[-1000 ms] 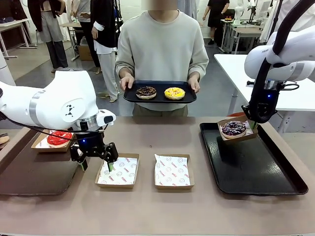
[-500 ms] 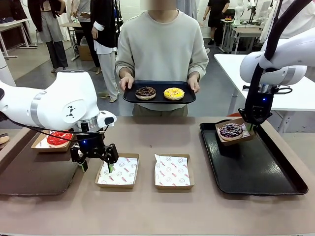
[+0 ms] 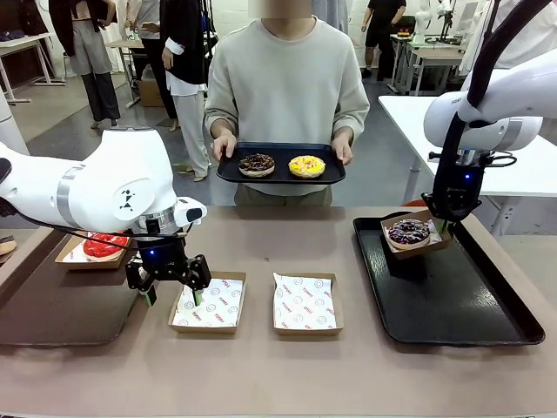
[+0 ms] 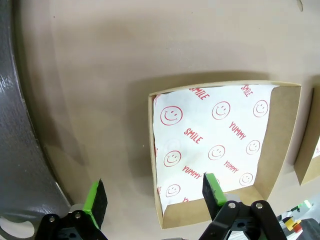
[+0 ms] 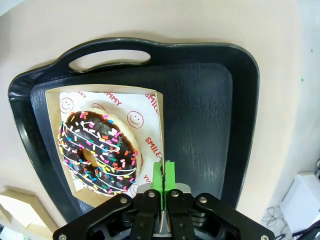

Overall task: Individually package the donuts and arrange them on the tray.
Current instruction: Place the picked Paper togo box on the Handle tray while simultaneously picking up another Paper togo box from the table with the other hand.

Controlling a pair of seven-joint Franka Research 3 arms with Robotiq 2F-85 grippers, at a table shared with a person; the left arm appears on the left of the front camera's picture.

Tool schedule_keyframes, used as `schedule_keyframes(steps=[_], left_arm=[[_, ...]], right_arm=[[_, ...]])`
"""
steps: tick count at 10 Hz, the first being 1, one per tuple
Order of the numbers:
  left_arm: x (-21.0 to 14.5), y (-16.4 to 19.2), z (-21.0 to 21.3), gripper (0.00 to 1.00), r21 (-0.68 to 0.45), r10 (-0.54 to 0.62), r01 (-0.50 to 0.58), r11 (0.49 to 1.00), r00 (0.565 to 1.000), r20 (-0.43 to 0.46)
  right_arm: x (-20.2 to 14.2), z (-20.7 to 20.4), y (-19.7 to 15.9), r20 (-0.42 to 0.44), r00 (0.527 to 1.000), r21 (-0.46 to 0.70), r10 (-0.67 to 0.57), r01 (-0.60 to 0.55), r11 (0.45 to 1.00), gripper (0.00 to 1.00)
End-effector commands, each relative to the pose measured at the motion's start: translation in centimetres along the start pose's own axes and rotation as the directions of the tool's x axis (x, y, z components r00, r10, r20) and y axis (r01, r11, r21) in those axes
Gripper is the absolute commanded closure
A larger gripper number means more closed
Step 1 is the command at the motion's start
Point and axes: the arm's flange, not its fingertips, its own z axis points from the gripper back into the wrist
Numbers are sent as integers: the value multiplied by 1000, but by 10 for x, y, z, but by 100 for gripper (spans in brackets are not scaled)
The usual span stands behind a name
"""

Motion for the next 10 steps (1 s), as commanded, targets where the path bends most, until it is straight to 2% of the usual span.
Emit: schedule_keyframes(steps=[1, 2, 3, 4, 6, 7, 8, 10], left_arm=[[7, -6, -3, 35, 27, 34, -35, 999, 999, 23], [7, -5, -3, 60, 24, 40, -40, 999, 999, 18], [8, -5, -2, 95, 23, 42, -42, 999, 999, 16], [8, -5, -2, 100, 26, 42, -42, 999, 999, 16], [8, -5, 0, 100, 32, 46, -47, 998, 999, 24], [9, -4, 0, 93, 43, 55, -56, 997, 998, 22], [9, -4, 1, 100, 50, 57, -59, 997, 998, 22], [10, -4, 1, 100, 57, 66, -67, 996, 998, 17]], right_arm=[[5, 1, -1, -11, 999, 25, 30, -30, 999, 99], [4, -1, 0, -14, 999, 24, 40, -39, 999, 55], [4, -1, 0, -14, 999, 25, 46, -46, 999, 39], [4, -1, 0, -14, 999, 29, 45, -44, 999, 0], [3, 0, 0, -10, 999, 32, 46, -45, 998, 0], [2, 0, -1, -9, 999, 32, 45, -45, 998, 14], [2, 0, -1, -8, 999, 33, 47, -47, 998, 4], [0, 2, -4, -4, 999, 42, 48, -47, 998, 0]])
